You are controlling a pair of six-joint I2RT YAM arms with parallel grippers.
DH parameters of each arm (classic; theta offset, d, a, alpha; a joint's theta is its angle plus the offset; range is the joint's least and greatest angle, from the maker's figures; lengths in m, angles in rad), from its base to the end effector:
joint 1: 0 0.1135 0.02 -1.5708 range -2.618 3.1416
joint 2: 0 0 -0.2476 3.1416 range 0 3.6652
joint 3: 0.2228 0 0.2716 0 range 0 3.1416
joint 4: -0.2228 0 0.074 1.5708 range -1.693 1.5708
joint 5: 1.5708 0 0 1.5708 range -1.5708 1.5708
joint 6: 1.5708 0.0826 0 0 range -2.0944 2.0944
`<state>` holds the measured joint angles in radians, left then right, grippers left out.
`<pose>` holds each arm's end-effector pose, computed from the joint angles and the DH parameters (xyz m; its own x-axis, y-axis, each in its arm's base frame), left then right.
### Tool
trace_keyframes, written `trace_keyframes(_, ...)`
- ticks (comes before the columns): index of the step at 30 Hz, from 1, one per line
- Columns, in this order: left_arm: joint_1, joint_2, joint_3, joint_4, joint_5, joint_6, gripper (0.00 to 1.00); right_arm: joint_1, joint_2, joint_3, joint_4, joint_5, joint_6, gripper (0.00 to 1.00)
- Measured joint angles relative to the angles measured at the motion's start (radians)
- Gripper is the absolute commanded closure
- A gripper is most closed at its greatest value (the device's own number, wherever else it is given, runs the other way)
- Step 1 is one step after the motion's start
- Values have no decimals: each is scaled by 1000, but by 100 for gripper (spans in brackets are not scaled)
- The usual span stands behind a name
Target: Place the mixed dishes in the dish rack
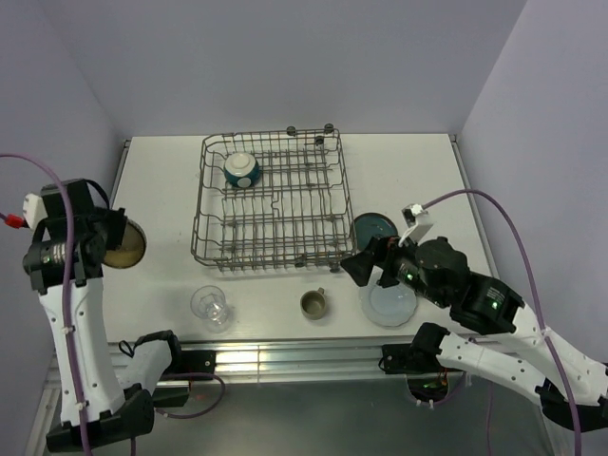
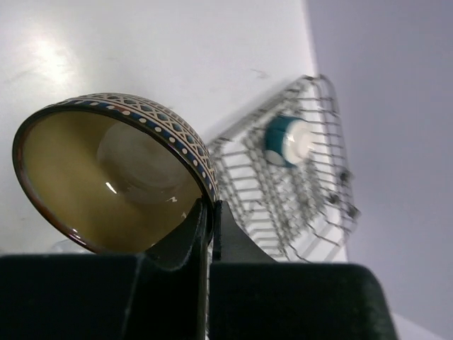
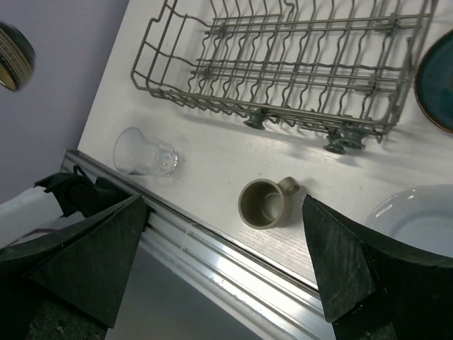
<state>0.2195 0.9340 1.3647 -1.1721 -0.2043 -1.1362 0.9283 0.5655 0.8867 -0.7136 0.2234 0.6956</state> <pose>0.1941 0.0605 0.3731 0.0483 -0.8992 -0.4348 -0.7491 0.2553 -0.6113 0.1262 0.1381 0.3276 -0.5976 0.2445 -0.7636 -0.3583 0.7706 0.5271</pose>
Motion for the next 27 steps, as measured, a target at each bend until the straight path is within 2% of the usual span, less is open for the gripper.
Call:
trace_keyframes(4, 3, -40, 61, 38, 130, 51, 100, 0, 109, 58, 48, -76, -46, 0)
trace_keyframes(8, -18, -83, -53, 176, 401, 58, 100, 0, 201, 124, 96, -167, -103, 0)
trace_keyframes(11, -83, -85, -175, 309, 578, 42, 100, 0, 265, 159, 139, -236, -139, 0)
trace_keyframes(14, -211, -44, -231, 414, 682, 31, 100, 0, 308, 166, 179, -292, -162, 0)
trace_keyframes(17, -384, -17, -240, 522, 723, 16, 100, 0, 339, 166, 216, -342, -167, 0)
trace_keyframes(20, -509, -27, -257, 627, 750, -3, 100, 0, 361, 166, 257, -383, -166, 0)
trace_keyframes(27, -647, -39, -331, 765, 729, -47, 100, 0, 391, 166, 340, -405, -164, 0)
